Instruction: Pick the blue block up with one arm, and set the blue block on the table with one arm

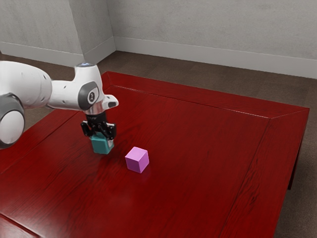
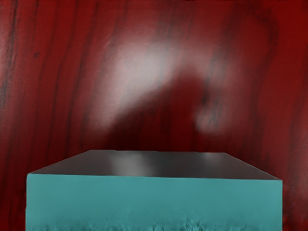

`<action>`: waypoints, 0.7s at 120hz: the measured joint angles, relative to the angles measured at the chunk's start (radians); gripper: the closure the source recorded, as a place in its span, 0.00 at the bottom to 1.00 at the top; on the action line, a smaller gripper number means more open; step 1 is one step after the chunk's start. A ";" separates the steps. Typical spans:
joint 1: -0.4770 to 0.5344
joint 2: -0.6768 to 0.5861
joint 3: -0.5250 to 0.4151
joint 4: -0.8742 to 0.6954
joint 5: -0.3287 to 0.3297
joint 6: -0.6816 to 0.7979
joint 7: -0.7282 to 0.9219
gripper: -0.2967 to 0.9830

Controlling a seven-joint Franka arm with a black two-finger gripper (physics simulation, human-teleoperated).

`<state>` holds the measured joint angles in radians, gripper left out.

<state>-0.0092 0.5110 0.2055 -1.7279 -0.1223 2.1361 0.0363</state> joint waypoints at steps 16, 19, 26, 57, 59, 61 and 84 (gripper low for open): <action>0.000 0.003 0.000 0.000 -0.019 0.009 0.015 0.33; 0.000 0.002 0.000 0.000 -0.021 0.010 0.018 0.32; 0.000 -0.003 0.000 0.000 -0.024 0.012 0.023 0.30; -0.017 -0.339 -0.031 0.036 0.016 -0.143 0.042 0.25; -0.020 -0.371 -0.047 0.042 0.029 -0.159 0.043 0.25; -0.025 -0.395 -0.065 0.052 0.043 -0.175 0.044 0.25; -0.121 -0.469 -0.105 0.107 0.113 -0.312 0.048 0.24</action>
<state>-0.1298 0.0415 0.1002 -1.6212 -0.0095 1.8238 0.0846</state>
